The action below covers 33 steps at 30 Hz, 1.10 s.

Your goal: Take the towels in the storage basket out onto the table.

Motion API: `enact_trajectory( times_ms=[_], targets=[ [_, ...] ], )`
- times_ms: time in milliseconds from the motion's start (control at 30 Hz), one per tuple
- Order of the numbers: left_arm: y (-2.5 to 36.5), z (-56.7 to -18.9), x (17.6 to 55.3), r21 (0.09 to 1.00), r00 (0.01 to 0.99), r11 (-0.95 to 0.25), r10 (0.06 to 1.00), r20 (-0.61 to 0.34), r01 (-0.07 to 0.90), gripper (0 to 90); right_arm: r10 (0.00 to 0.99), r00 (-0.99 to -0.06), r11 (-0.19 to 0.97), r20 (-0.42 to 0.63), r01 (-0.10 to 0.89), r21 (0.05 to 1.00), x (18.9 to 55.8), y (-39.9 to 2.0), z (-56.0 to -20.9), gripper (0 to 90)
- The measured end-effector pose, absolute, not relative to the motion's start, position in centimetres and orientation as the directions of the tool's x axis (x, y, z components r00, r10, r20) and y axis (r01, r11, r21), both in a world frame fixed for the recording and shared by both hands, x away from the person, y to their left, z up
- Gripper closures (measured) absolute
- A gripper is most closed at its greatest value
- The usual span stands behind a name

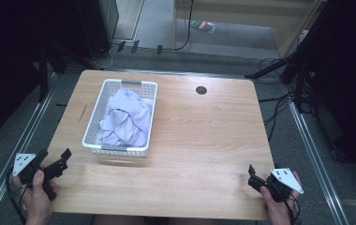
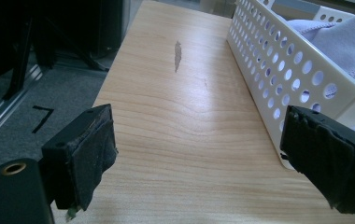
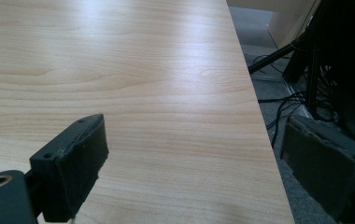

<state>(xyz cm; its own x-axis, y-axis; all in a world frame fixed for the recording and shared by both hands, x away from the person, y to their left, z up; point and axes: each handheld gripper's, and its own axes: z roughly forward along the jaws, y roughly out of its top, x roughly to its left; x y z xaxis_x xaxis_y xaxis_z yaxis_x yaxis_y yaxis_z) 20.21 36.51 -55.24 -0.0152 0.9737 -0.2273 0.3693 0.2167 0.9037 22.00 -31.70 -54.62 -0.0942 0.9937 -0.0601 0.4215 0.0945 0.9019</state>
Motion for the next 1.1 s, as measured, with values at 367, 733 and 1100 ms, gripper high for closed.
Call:
enact_trajectory(
  times_ms=[367,733,1100],
  targets=[
    [36.5,-55.2,20.1,0.902,-0.024,0.208,0.976,-0.215,0.379,9.0,0.994,-0.094,0.094,-0.06,0.421,0.902,22.0,-31.7,-54.6,7.7],
    [36.0,-53.3,19.3,0.906,0.047,0.187,0.974,-0.221,0.38,0.0,0.995,-0.088,0.088,-0.056,0.42,0.903,22.0,-31.8,-54.6,7.7],
    [34.8,-49.8,20.1,0.909,0.083,0.123,0.982,-0.169,0.398,0.0,0.995,-0.089,0.083,-0.05,0.42,0.904,22.0,-31.8,-54.6,7.7]
  ],
)
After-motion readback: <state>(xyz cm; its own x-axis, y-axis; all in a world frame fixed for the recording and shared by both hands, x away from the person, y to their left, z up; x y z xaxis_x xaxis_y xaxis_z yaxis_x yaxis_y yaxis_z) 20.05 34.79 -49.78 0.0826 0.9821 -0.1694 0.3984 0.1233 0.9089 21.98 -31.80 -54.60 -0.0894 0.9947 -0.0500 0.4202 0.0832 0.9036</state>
